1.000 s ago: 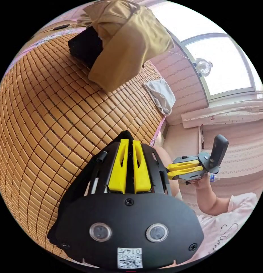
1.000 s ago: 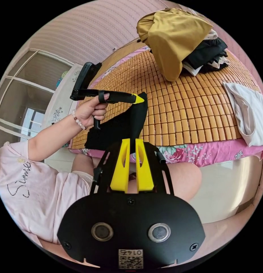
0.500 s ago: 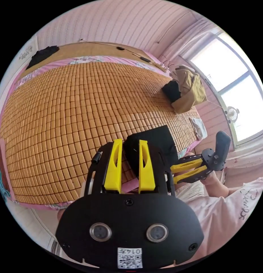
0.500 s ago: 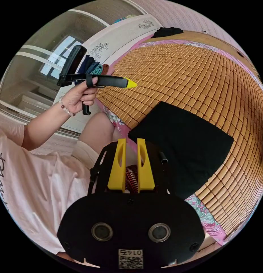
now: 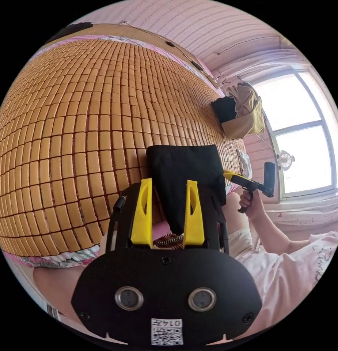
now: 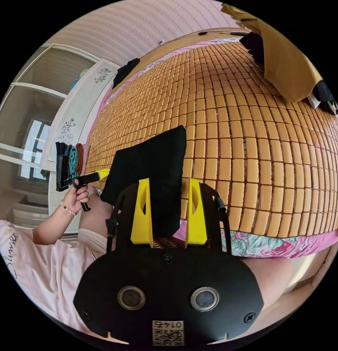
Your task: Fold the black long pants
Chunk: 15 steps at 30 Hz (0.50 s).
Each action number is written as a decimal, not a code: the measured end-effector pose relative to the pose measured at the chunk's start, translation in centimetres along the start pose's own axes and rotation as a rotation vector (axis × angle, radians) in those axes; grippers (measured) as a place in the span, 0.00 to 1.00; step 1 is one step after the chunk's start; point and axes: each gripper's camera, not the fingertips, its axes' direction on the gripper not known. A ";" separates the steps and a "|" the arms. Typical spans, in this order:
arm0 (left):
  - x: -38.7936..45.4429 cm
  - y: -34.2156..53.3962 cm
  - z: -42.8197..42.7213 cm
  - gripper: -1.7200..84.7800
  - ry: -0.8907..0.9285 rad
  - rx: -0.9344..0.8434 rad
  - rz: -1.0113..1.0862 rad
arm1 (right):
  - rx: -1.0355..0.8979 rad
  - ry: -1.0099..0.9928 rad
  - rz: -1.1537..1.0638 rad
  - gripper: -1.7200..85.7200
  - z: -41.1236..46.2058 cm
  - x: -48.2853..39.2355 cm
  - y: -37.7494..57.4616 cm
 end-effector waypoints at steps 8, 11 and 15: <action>2.1 2.4 -0.5 0.09 -0.092 -0.130 0.117 | -0.081 -0.108 -0.094 0.08 -0.5 -5.4 -1.2; 3.6 4.0 -2.2 0.08 -0.152 -0.093 0.173 | -0.036 -0.141 -0.267 0.07 -3.3 -11.2 -2.2; 4.7 7.4 -6.9 0.08 -0.212 0.058 0.177 | -0.001 -0.131 -0.518 0.07 -6.1 -20.2 -3.9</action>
